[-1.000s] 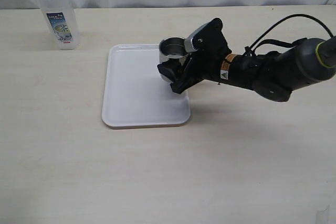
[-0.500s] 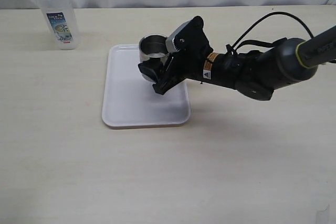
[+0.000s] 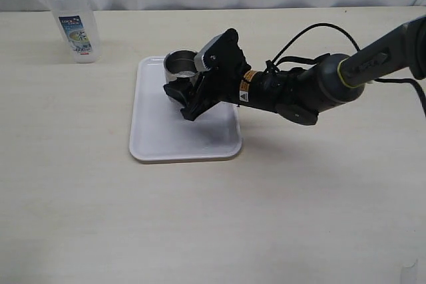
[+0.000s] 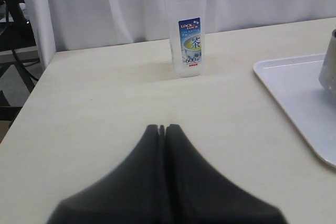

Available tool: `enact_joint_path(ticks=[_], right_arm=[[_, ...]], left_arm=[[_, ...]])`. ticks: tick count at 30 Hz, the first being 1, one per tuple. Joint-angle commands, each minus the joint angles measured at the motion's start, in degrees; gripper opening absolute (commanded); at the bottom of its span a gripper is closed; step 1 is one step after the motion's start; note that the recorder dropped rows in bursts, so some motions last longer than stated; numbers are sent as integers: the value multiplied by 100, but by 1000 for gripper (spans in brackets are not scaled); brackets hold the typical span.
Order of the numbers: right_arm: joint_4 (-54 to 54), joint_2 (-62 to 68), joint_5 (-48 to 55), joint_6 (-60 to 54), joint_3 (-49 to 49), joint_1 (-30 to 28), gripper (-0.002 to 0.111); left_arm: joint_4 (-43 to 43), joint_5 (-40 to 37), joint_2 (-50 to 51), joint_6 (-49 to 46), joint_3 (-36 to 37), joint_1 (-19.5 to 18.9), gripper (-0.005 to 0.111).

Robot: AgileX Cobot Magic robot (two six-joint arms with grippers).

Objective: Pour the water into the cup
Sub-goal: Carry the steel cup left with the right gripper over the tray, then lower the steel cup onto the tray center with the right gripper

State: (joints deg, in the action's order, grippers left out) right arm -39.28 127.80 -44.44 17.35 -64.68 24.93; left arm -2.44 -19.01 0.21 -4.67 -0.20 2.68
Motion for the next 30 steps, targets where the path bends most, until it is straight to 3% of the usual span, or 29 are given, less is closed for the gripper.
enact_joint_path(ticks=[1, 22, 30], right_arm=[[28, 112, -278, 24, -267, 6, 4], [127, 530, 85, 24, -656, 6, 5], [113, 530, 85, 24, -656, 6, 27]], left_arm=[[-2, 53, -21, 23, 20, -4, 0], [-2, 53, -21, 23, 20, -4, 0], [-2, 53, -21, 23, 20, -4, 0]])
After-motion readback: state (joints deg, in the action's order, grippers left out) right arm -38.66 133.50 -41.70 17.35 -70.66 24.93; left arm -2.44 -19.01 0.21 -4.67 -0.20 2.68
